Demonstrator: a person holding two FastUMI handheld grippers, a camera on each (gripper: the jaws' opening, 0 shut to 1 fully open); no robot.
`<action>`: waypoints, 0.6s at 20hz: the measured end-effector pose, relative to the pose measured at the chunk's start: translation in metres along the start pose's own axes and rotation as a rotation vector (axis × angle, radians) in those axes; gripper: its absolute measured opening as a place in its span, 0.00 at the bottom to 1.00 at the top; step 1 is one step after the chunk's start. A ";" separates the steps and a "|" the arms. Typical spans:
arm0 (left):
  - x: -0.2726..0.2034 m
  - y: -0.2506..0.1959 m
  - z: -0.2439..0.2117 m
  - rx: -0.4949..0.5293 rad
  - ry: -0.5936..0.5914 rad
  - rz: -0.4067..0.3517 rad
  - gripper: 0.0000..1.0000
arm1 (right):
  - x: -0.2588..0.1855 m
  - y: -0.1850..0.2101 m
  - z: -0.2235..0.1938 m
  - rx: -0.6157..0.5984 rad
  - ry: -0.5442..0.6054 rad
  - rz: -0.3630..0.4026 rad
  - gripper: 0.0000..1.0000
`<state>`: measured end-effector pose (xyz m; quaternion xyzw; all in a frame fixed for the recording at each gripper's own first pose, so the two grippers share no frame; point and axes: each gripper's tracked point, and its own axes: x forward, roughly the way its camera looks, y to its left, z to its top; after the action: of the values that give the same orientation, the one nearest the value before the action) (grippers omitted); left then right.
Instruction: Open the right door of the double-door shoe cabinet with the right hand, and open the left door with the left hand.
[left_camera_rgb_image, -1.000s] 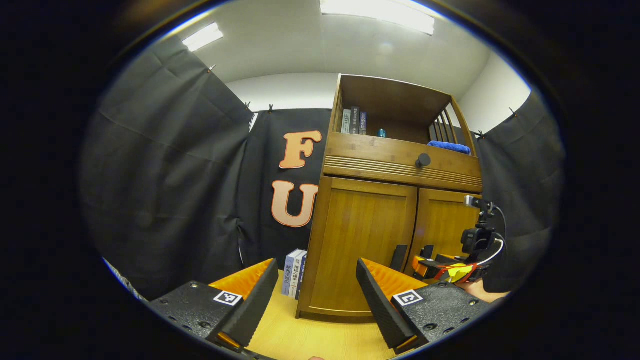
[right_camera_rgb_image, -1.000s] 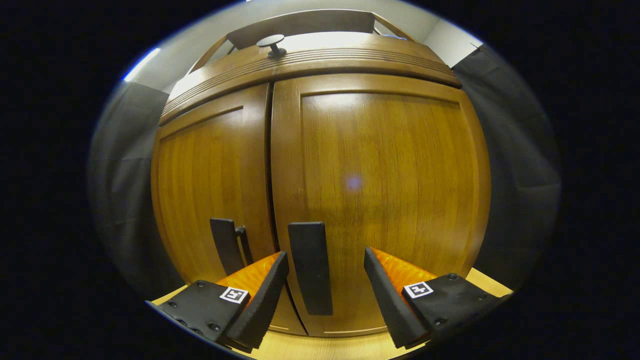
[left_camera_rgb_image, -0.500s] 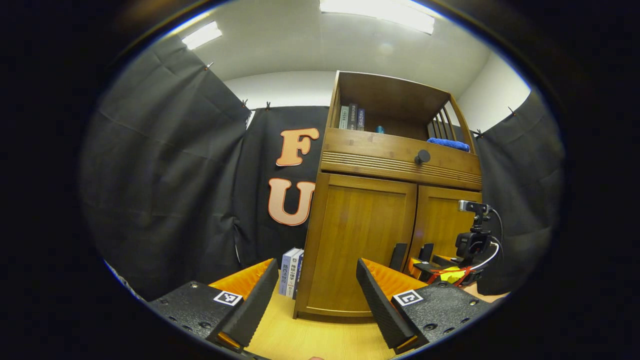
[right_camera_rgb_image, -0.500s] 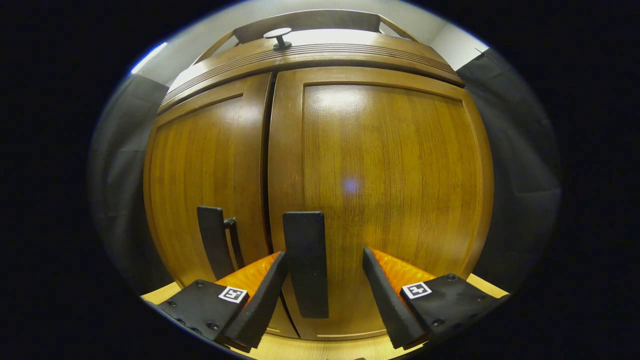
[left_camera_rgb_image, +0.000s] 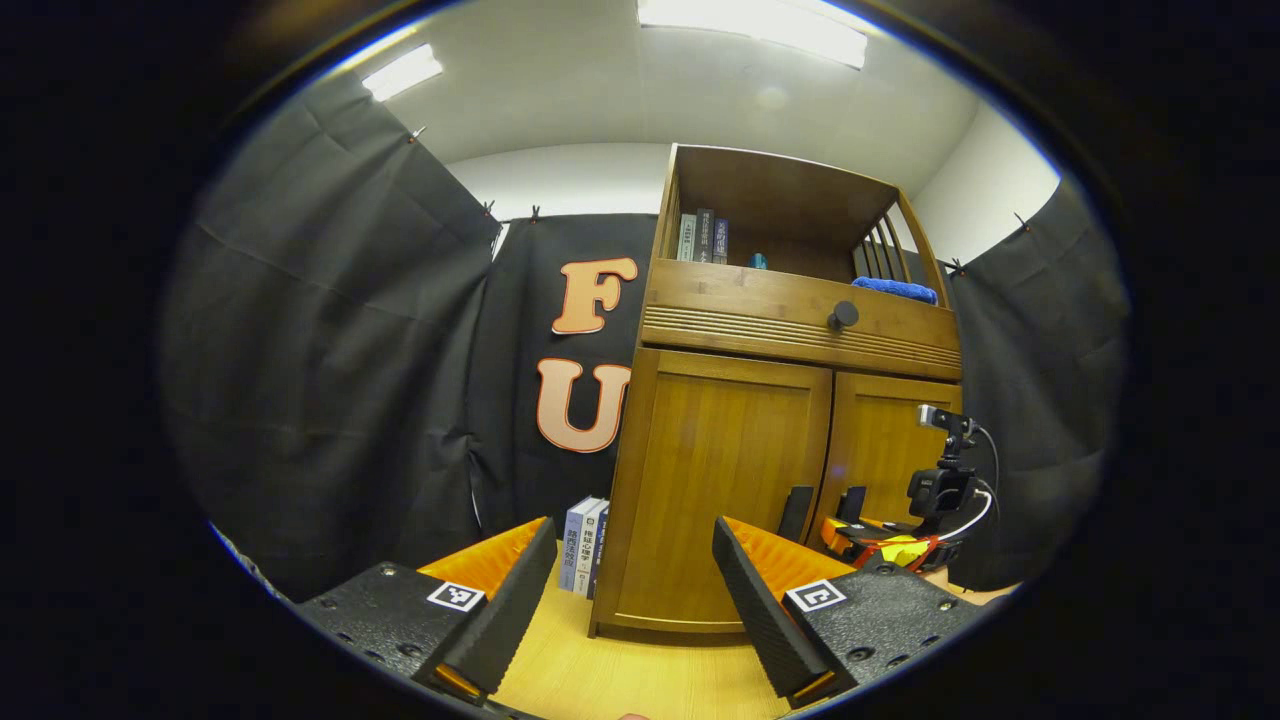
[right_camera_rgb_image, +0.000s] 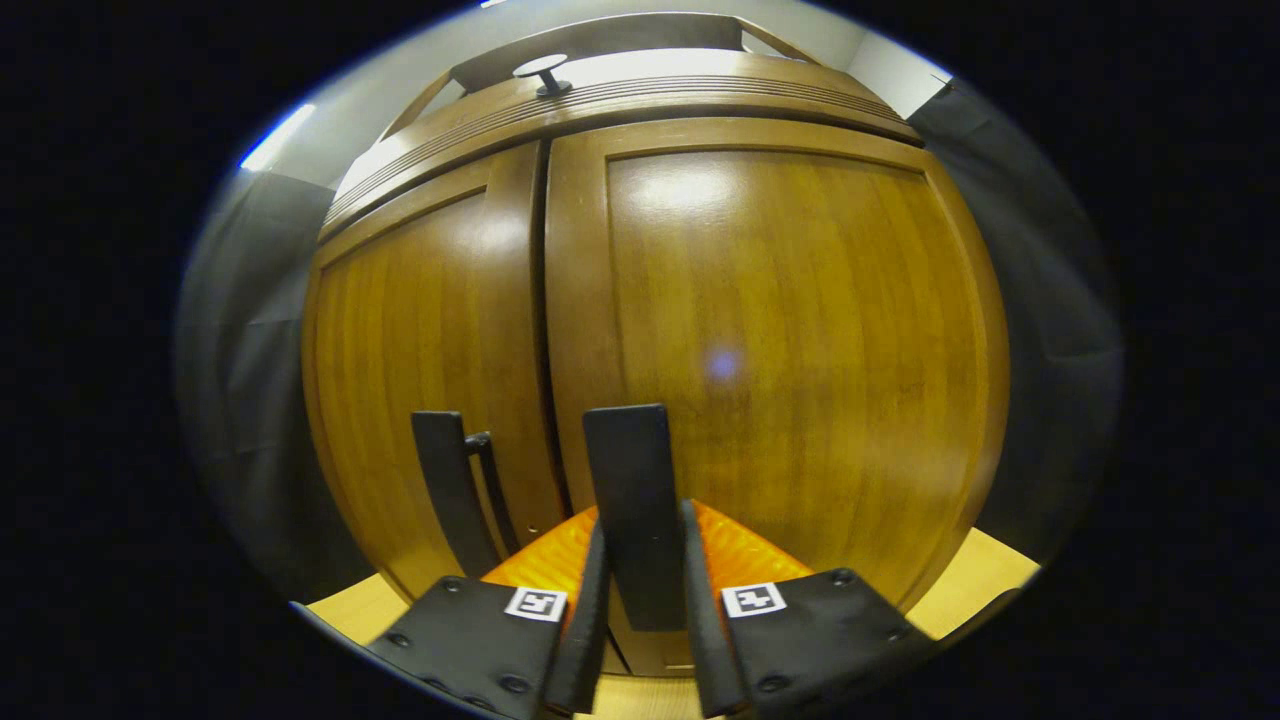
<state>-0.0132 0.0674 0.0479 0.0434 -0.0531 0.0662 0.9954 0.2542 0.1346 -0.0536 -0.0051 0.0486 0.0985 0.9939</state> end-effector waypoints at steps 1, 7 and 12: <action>-0.001 0.000 0.001 0.001 0.000 0.002 0.95 | -0.001 0.000 -0.002 -0.003 0.010 0.001 0.36; -0.012 0.004 0.003 0.004 0.001 0.007 0.95 | -0.003 -0.001 -0.018 -0.012 0.081 0.024 0.41; -0.020 0.007 0.007 0.017 -0.003 0.015 0.95 | -0.011 0.000 -0.015 -0.011 0.077 0.026 0.30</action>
<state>-0.0341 0.0714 0.0528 0.0517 -0.0541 0.0741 0.9944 0.2424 0.1321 -0.0673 -0.0138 0.0861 0.1115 0.9899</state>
